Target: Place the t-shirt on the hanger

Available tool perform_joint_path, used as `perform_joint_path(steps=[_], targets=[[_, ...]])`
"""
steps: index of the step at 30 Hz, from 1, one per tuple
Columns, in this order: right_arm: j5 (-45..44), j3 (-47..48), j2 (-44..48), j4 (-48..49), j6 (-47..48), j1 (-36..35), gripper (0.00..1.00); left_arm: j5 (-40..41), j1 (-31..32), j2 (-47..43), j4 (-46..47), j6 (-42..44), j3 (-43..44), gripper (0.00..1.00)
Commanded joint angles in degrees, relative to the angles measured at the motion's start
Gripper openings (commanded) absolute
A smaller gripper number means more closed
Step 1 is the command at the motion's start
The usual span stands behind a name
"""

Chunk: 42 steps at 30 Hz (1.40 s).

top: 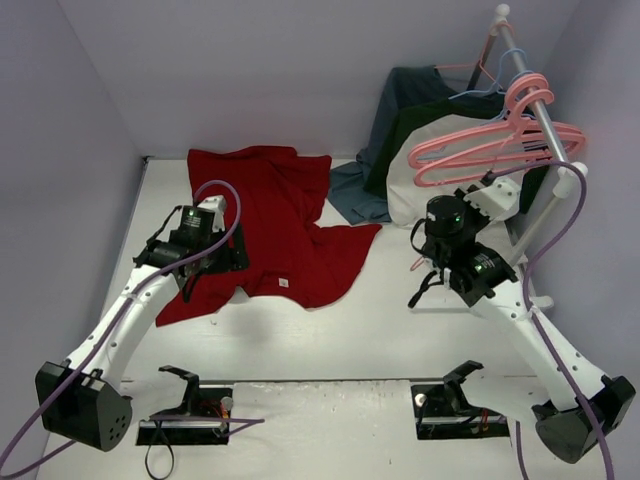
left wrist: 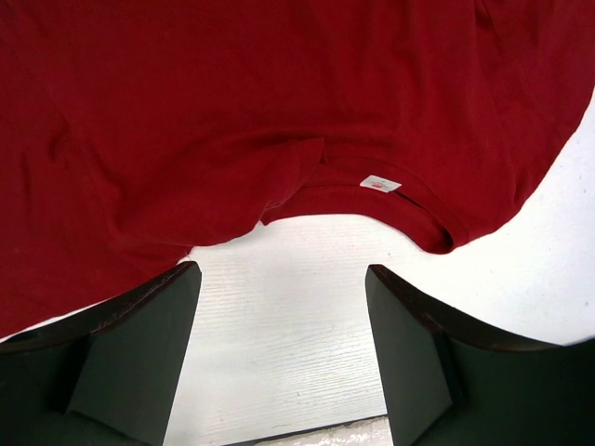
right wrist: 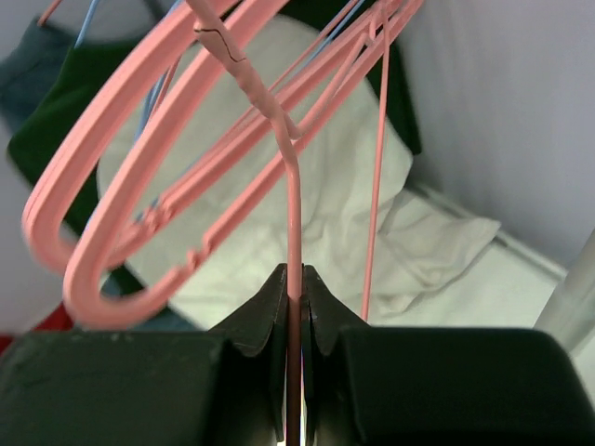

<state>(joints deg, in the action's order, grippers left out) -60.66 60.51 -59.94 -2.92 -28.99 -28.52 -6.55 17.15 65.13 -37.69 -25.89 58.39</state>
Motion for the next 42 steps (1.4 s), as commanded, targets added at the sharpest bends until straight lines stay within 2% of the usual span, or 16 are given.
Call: perform_joint_path(steps=[1,3,9,15,19,23,27,29,31,35,38,42], targets=[[-2.9,-2.7,2.6,-6.0,-10.2,-6.7,0.0,0.3,0.3,0.6,1.0,1.1,3.1,0.68],[-2.8,-4.0,3.3,-9.2,-16.0,-10.0,0.0,0.3,0.3,1.0,1.0,1.1,3.3,0.68],[2.4,-11.3,3.7,-11.1,-27.9,-16.3,0.0,0.2,0.3,2.4,1.0,1.9,3.8,0.68],[9.6,-11.7,-4.4,-11.1,-29.1,-20.0,0.0,0.7,0.3,4.5,1.0,2.5,4.1,0.68],[15.3,-10.3,-9.0,-8.3,-20.0,-22.5,0.0,0.9,0.3,5.9,1.0,2.8,4.5,0.68],[29.8,-9.3,-11.3,0.1,-6.1,-22.7,0.0,1.0,0.6,6.7,1.0,3.0,4.1,0.68],[50.1,-6.0,-13.0,5.4,10.3,-22.6,0.0,4.0,3.7,7.0,1.3,1.4,2.3,0.68],[59.6,-4.4,-14.2,5.4,19.4,-22.3,0.0,9.5,6.5,7.5,1.3,-1.4,1.0,0.67],[65.7,-4.0,-14.3,5.5,23.4,-21.8,0.0,14.8,9.8,8.4,1.3,-4.4,0.3,0.65],[70.7,-4.7,-14.6,5.6,25.8,-20.7,0.0,24.6,16.4,11.0,1.2,-9.4,-0.8,0.48],[71.6,-5.6,-13.8,5.6,26.5,-19.4,0.0,30.3,19.3,13.2,1.5,-11.9,-2.3,0.27],[73.5,-7.9,-11.8,5.6,27.1,-16.7,0.0,34.5,23.1,15.8,3.5,-13.4,-3.2,0.24]])
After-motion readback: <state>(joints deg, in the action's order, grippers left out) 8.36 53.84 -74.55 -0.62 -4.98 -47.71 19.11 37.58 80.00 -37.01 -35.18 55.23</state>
